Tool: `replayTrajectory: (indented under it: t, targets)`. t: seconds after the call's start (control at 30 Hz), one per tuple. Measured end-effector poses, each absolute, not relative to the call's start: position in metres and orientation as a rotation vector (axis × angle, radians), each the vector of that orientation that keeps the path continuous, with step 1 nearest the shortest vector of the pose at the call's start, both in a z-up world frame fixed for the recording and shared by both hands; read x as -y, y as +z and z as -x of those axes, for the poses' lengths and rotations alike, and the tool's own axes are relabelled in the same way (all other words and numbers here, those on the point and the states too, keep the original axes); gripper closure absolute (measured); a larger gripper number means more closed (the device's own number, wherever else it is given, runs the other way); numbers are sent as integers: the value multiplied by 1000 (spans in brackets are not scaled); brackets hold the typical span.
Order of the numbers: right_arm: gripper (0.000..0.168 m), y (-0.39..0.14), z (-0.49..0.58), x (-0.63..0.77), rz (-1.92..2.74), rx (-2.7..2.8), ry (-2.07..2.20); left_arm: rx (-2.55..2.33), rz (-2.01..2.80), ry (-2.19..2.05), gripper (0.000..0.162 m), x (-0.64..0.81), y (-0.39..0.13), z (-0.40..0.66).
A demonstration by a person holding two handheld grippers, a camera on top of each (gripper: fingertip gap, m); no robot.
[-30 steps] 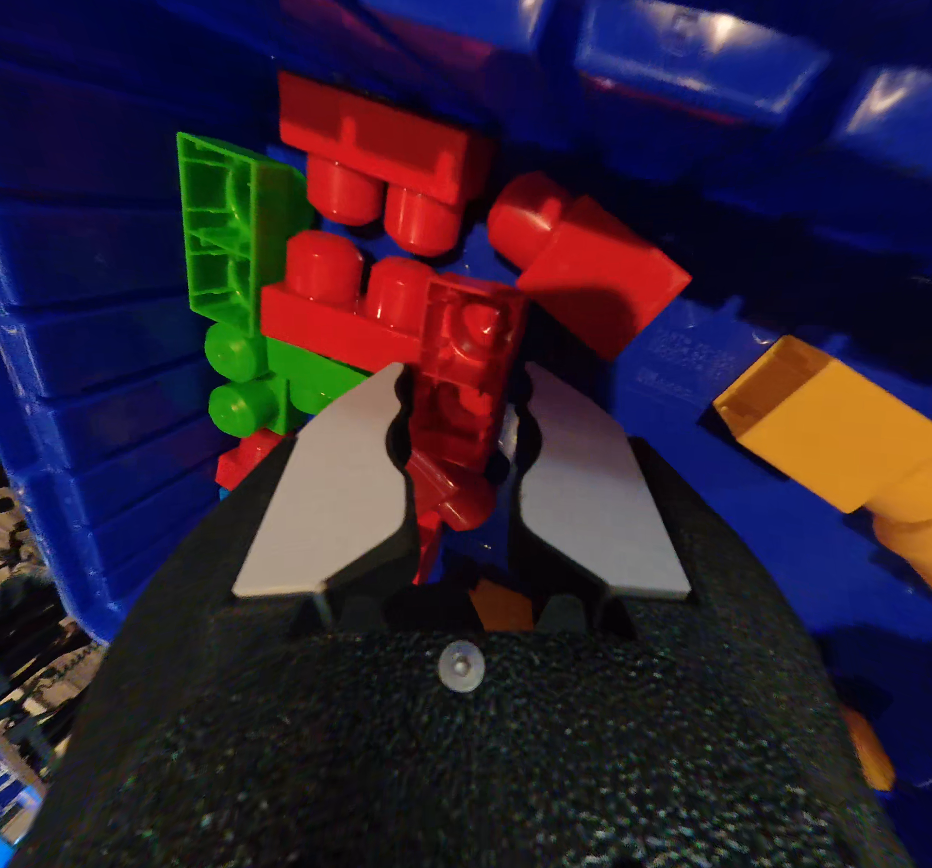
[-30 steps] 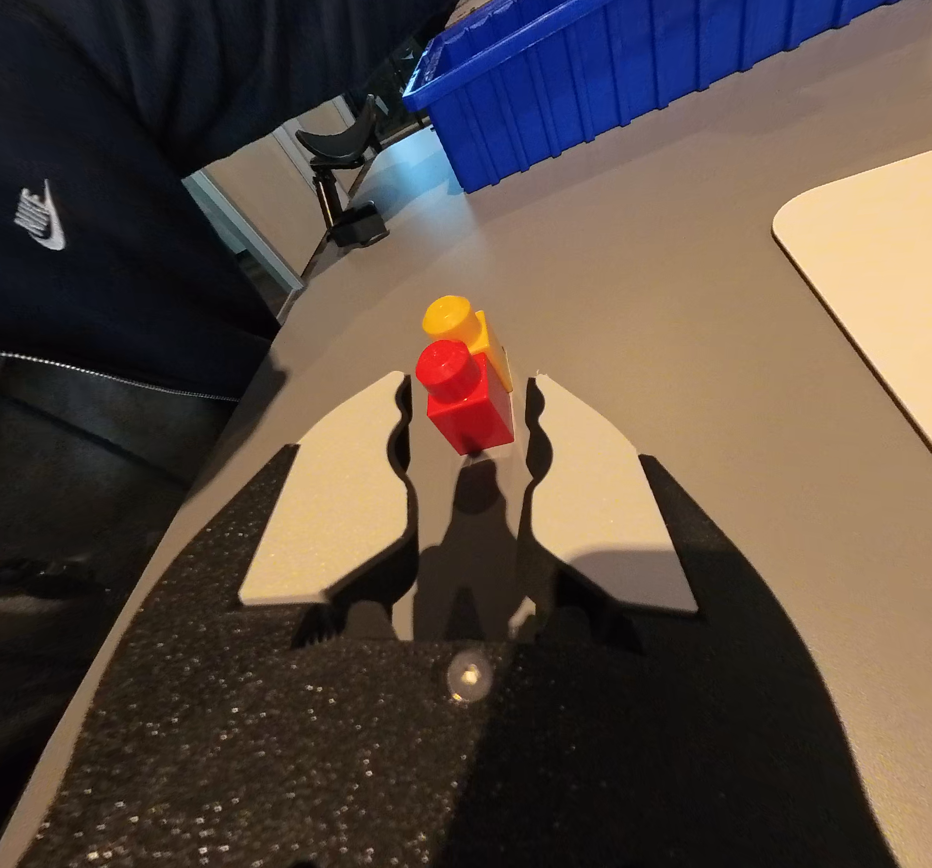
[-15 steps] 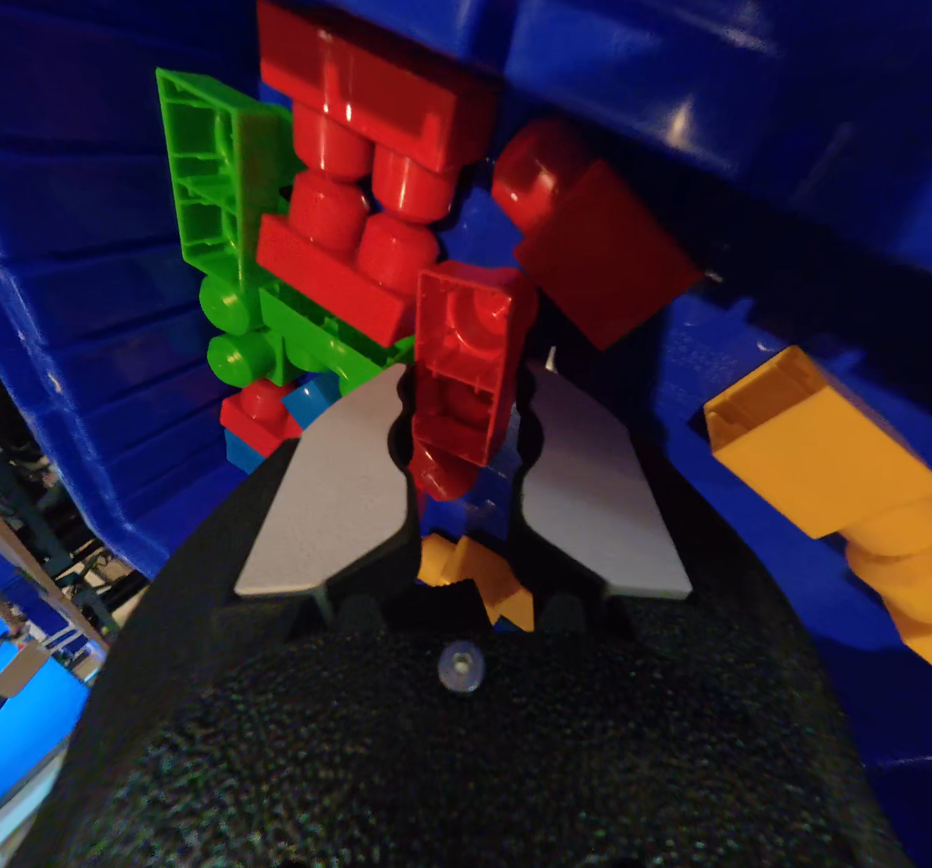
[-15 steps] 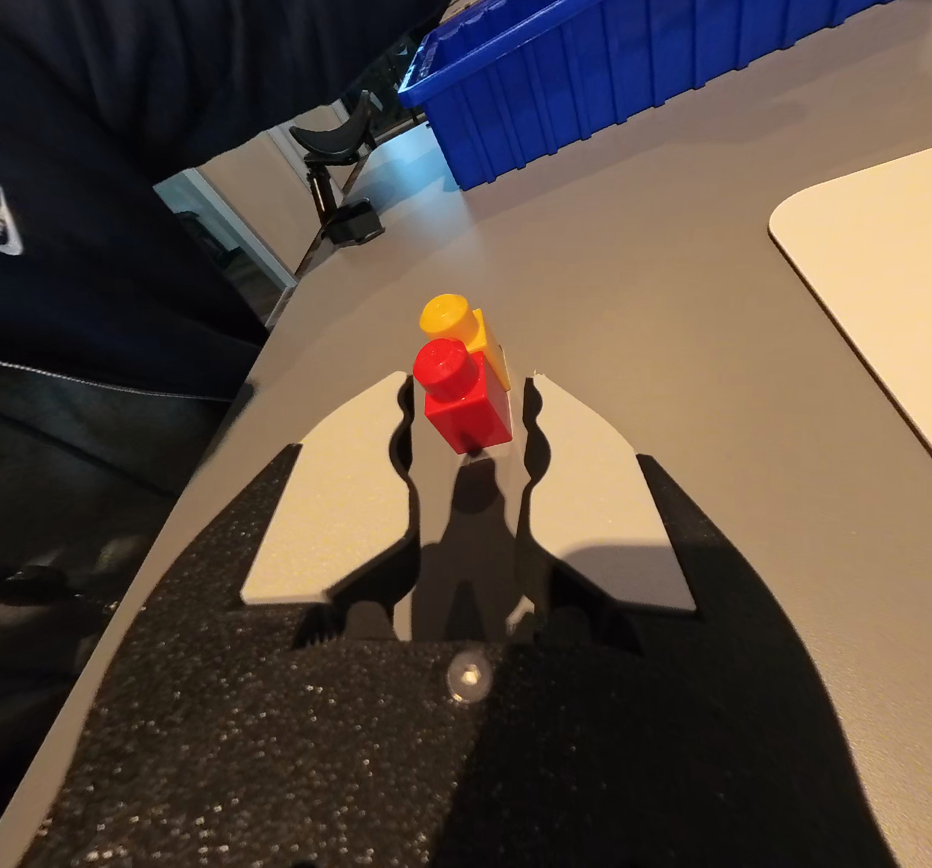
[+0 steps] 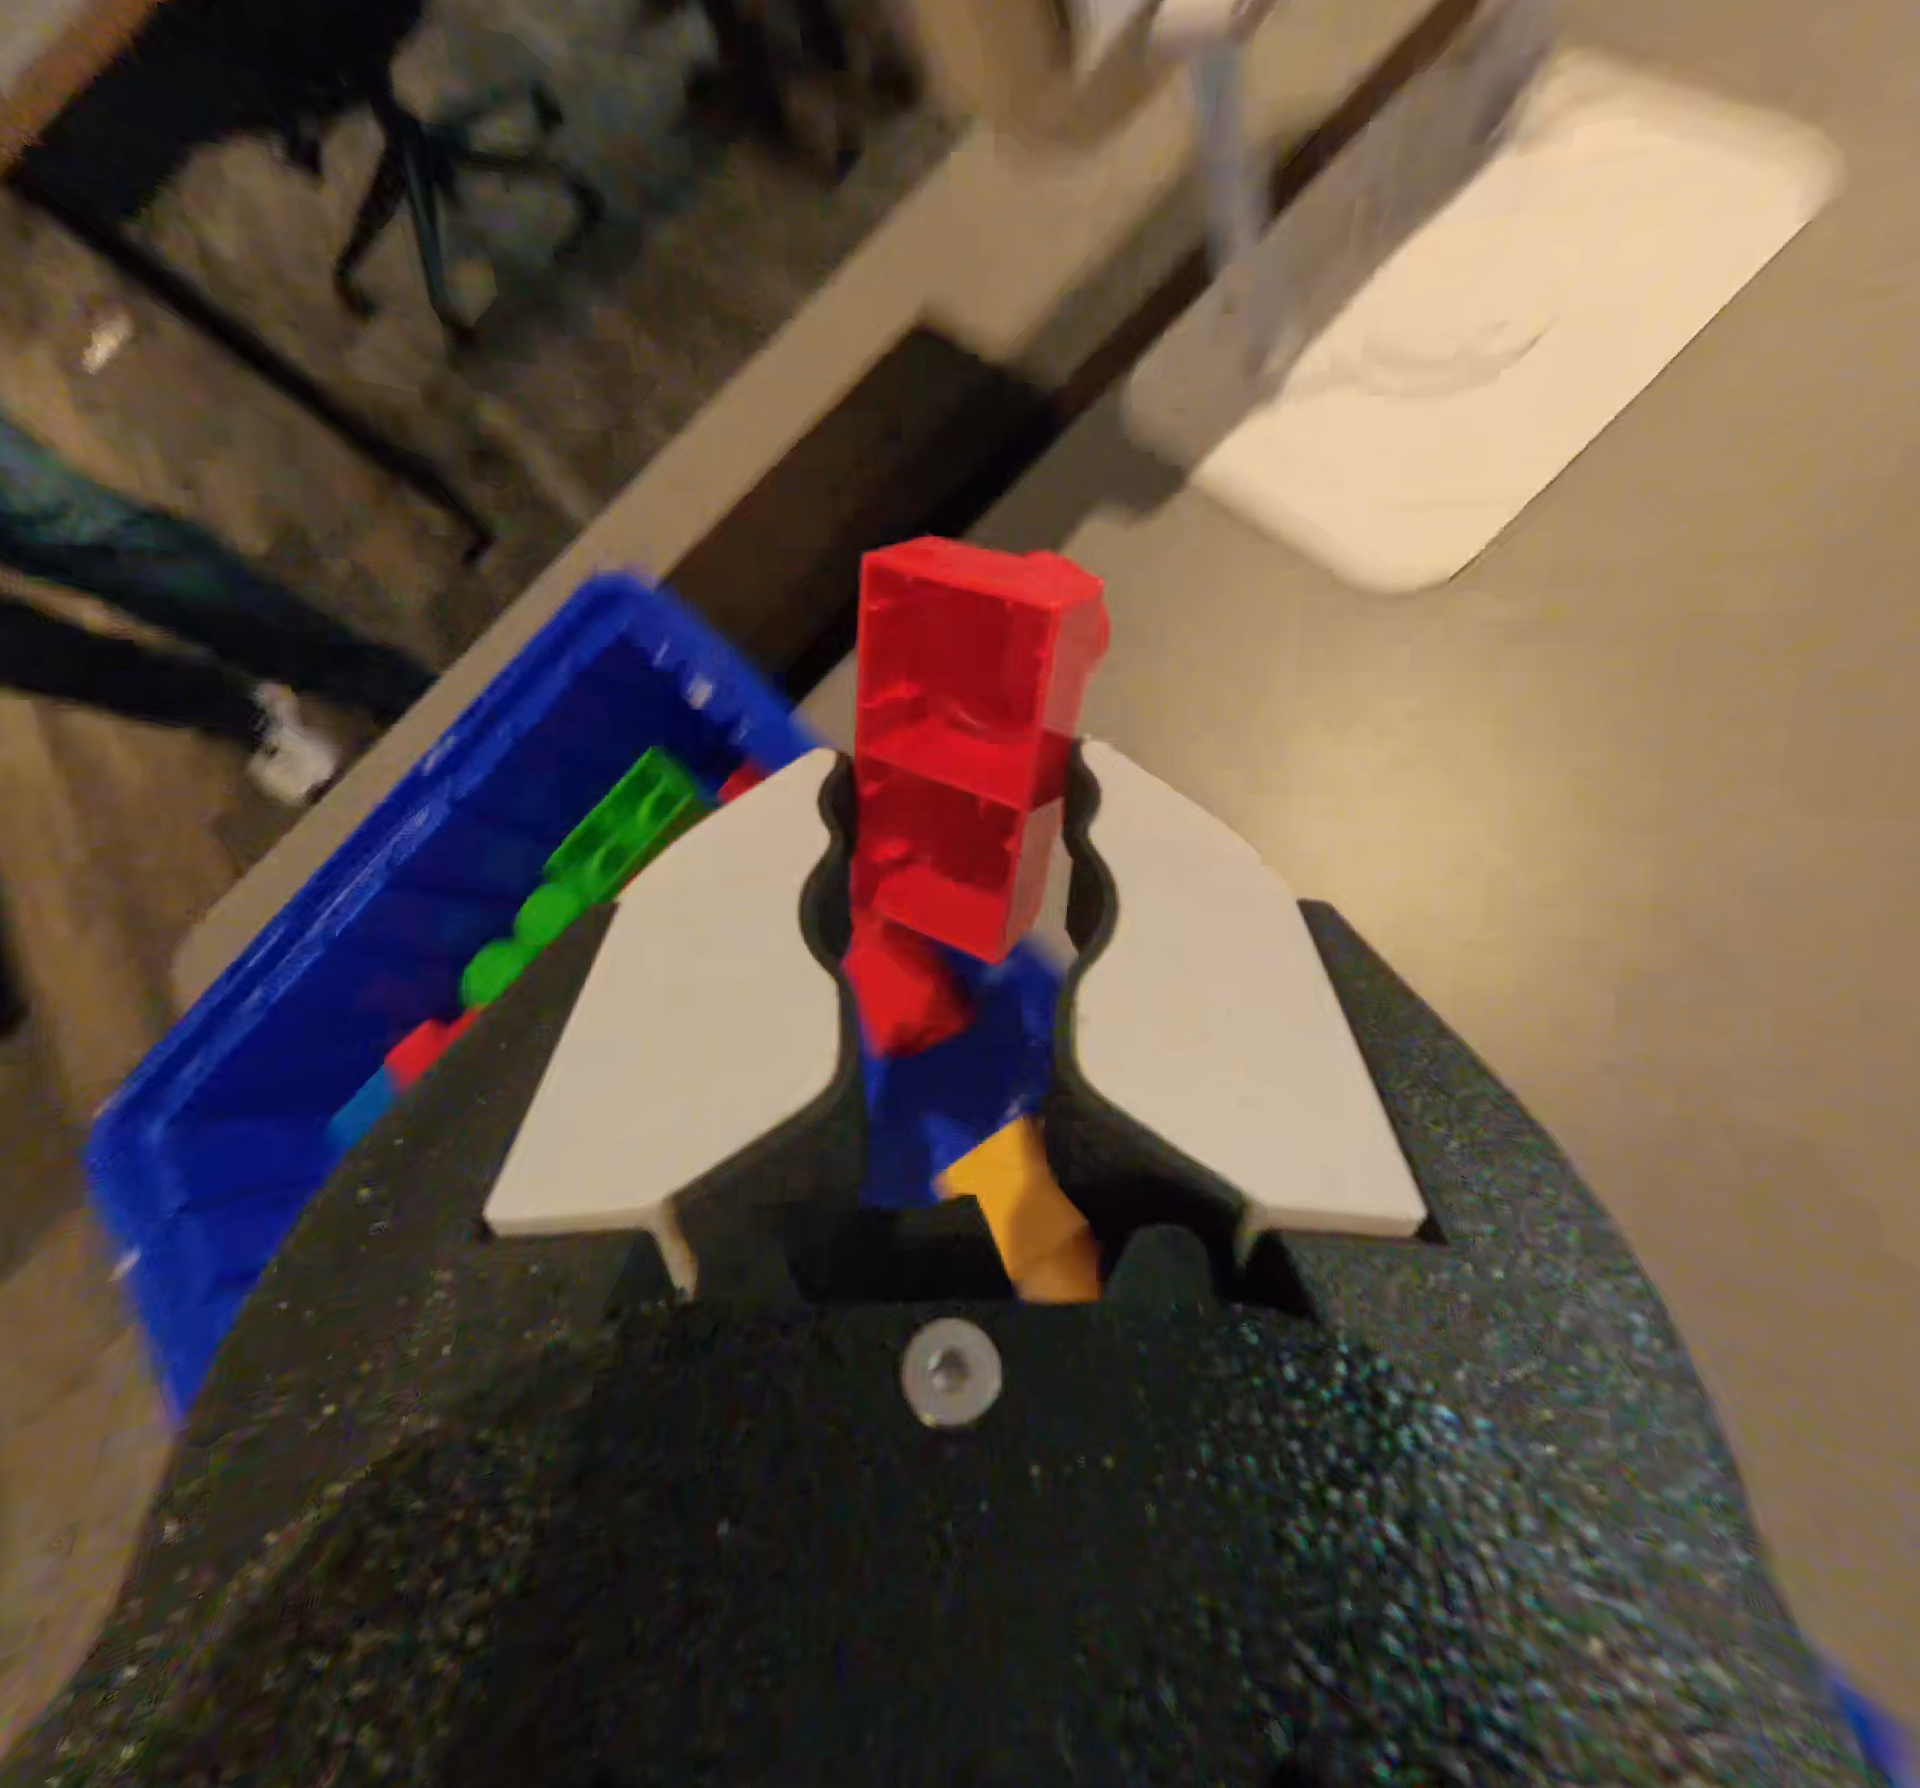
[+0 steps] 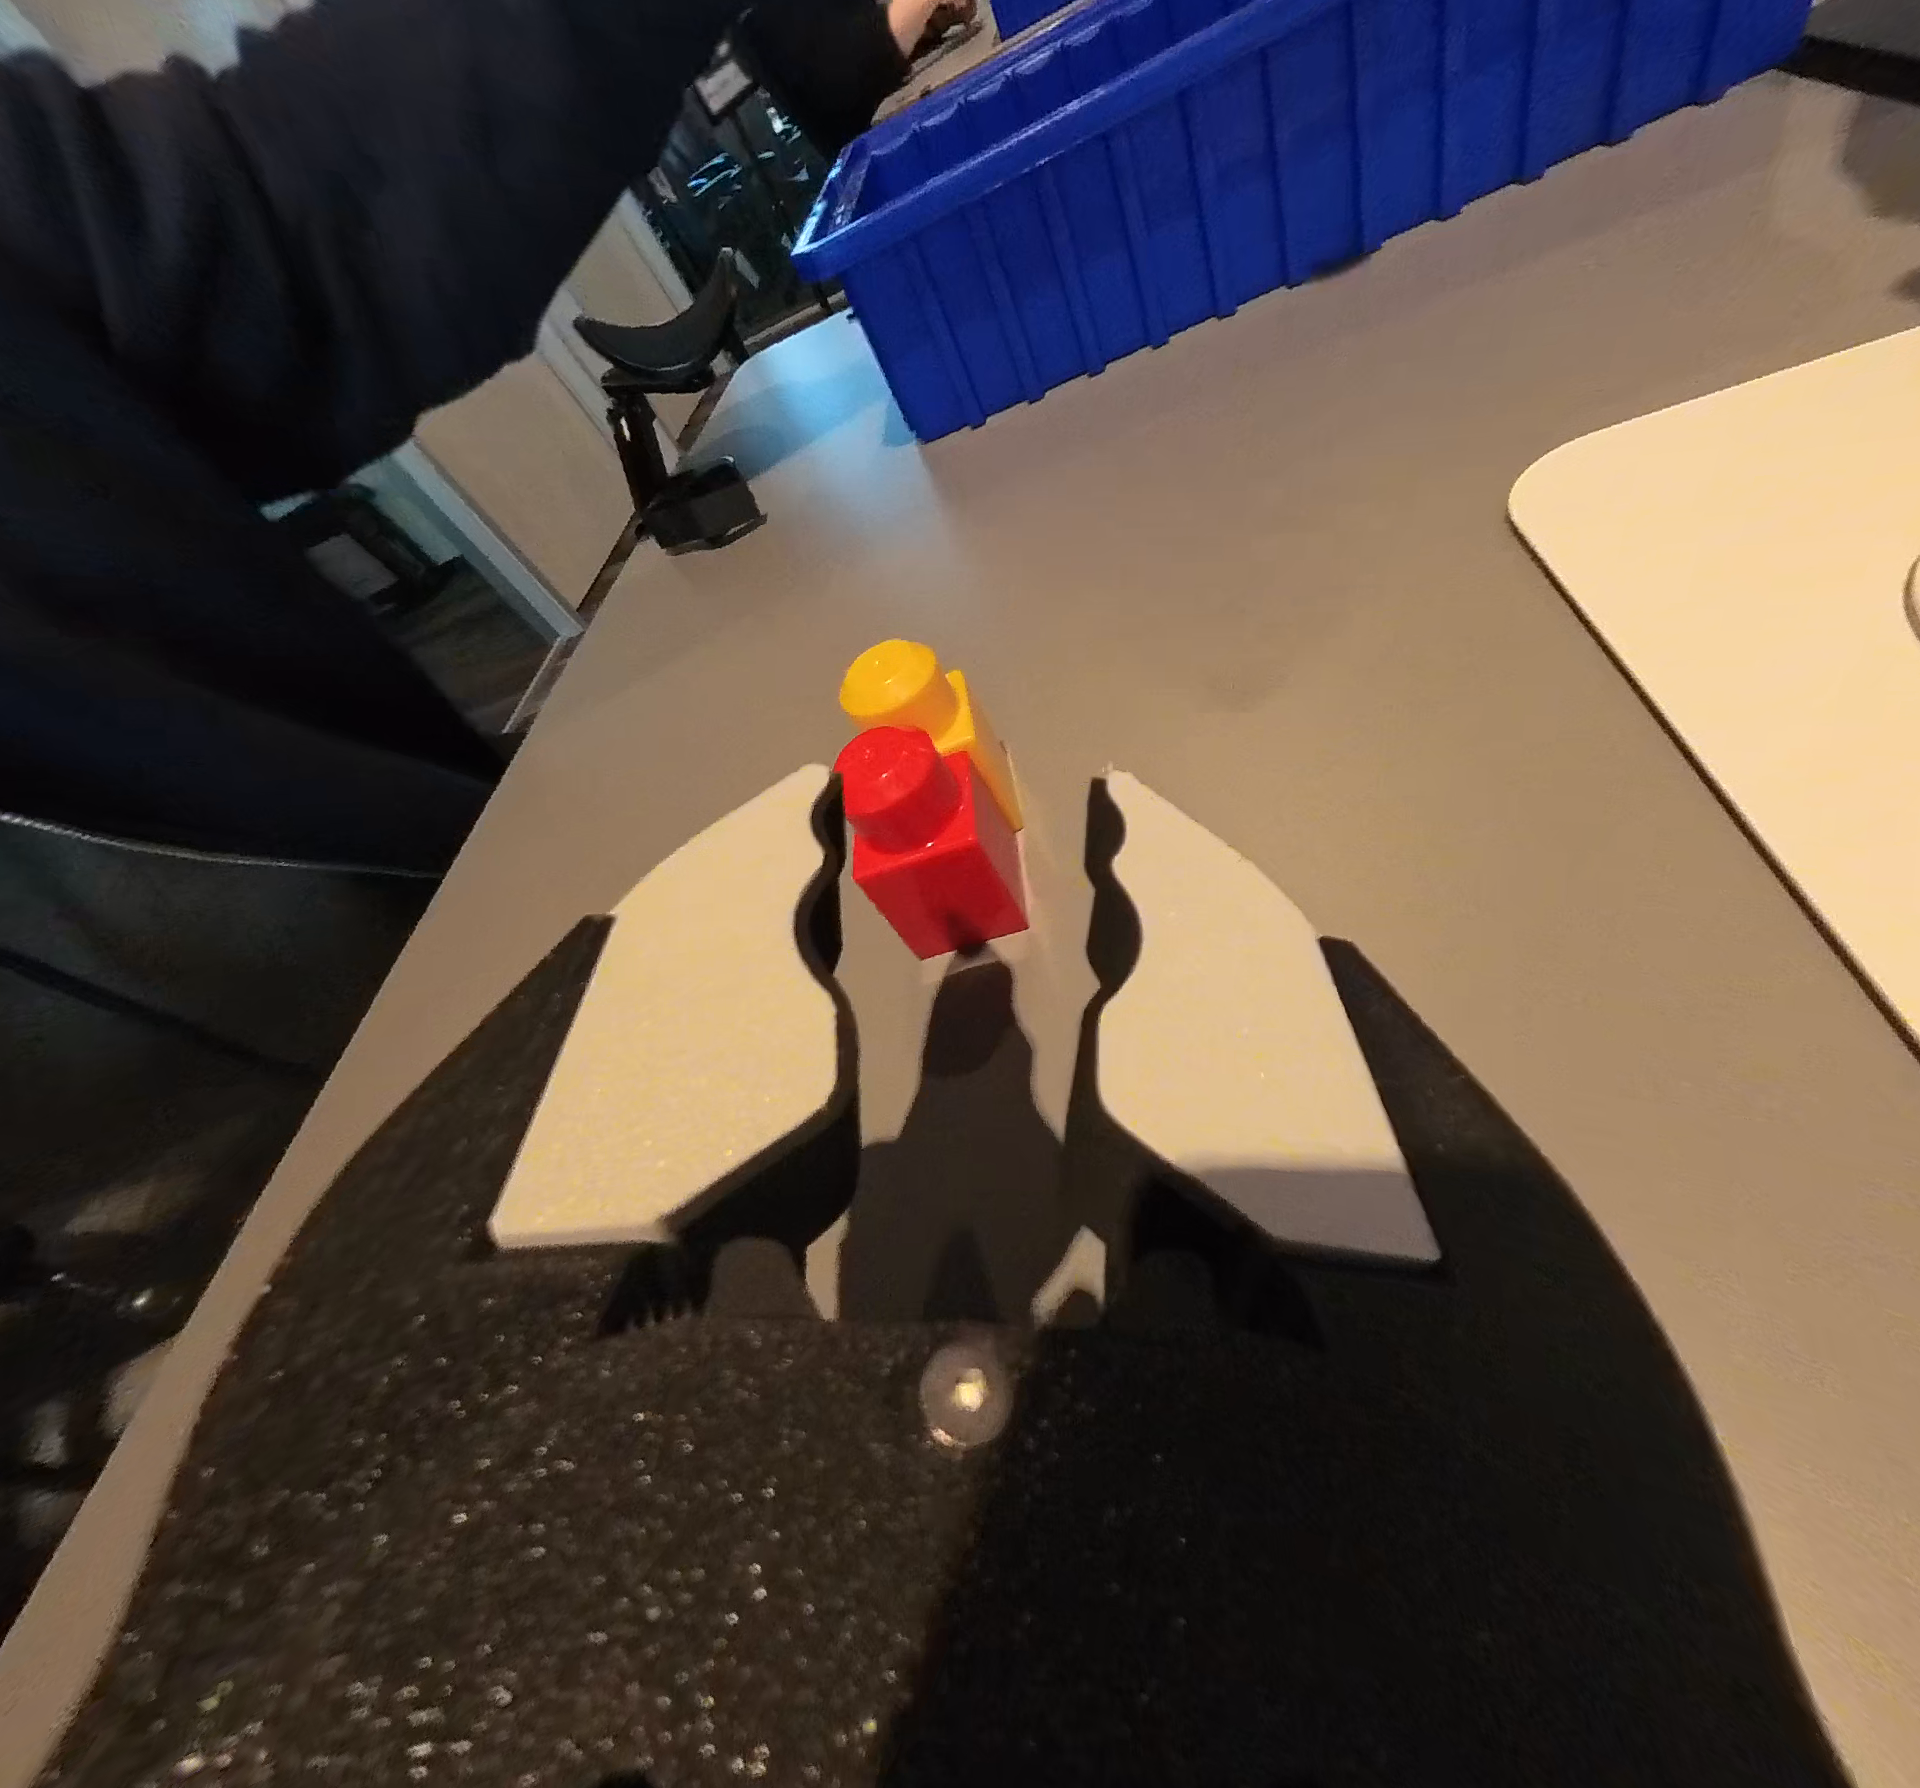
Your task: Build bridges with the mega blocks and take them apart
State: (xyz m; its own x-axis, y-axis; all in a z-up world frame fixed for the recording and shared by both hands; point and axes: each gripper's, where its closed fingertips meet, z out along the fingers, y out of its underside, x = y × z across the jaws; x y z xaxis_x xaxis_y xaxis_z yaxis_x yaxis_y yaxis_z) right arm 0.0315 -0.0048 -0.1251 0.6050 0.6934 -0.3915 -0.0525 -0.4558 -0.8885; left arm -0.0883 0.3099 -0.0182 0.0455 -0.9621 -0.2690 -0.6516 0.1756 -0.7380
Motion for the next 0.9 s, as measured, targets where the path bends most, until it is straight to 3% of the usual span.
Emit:
replayTrajectory:
  t: [0.27,0.53,0.9]
  targets:
    - [120,-90,-48,-13,1654,363,730,-1252,1221,-1447,124,-112,73,25]
    - [118,-39,-29,-9,1498,290,587,-902,1084,-2022,124,-45,23,-15]
    - [117,-18,-26,-5,1358,190,723,-973,1104,-2126,124,-16,6,-29]
